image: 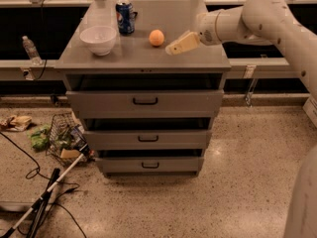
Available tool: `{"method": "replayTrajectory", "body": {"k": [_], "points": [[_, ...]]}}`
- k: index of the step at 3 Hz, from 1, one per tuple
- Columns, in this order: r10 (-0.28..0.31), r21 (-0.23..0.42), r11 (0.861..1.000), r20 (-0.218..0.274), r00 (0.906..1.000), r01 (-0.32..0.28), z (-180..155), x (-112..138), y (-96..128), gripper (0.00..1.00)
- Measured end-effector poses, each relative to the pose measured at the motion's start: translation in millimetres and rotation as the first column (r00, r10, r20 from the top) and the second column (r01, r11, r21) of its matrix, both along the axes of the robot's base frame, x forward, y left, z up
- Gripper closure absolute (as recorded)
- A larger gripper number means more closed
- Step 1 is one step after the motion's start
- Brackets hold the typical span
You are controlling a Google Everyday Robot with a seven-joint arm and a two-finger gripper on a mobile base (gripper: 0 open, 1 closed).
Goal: Pick orange
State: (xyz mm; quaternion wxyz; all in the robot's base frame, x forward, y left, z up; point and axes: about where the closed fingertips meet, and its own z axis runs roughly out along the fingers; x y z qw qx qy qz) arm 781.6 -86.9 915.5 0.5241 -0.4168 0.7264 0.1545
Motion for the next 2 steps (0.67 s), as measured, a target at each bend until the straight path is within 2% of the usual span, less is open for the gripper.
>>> {"method": "replayTrajectory", "body": {"k": [1, 2], "points": [[-0.018, 0.058, 0.998, -0.004, 0.9998, 0.018, -19, 45, 26, 0.0], [-0.017, 0.085, 0.996, -0.004, 0.9998, 0.018, -30, 67, 38, 0.0]]}}
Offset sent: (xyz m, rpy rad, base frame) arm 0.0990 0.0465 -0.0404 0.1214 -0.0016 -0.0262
